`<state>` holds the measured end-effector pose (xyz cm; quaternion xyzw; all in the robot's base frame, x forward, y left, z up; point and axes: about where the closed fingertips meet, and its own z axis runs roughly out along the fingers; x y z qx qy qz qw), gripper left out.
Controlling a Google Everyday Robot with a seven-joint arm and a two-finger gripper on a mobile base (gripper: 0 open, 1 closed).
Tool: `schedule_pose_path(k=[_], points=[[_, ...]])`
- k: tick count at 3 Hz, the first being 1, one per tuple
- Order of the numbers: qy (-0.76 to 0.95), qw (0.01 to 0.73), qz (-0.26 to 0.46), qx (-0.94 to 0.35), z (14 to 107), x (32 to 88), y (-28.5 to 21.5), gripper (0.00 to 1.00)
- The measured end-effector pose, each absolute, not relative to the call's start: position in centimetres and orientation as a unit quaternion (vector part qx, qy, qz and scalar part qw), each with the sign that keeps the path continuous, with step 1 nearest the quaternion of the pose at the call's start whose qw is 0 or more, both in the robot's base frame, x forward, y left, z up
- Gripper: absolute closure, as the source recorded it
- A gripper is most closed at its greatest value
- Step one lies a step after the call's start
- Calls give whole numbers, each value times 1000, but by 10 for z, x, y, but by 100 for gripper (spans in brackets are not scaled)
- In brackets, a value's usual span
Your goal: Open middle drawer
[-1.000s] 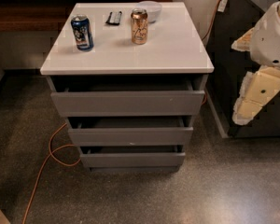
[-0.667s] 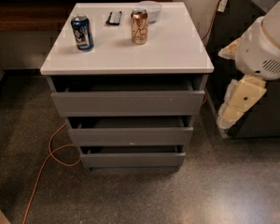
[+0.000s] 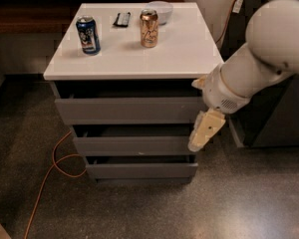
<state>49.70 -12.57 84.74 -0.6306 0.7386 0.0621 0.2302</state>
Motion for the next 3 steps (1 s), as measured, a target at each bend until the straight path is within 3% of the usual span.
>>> schedule_pose_path(k=[3], points=[[701,224,56,-675,729,534,-41,0]])
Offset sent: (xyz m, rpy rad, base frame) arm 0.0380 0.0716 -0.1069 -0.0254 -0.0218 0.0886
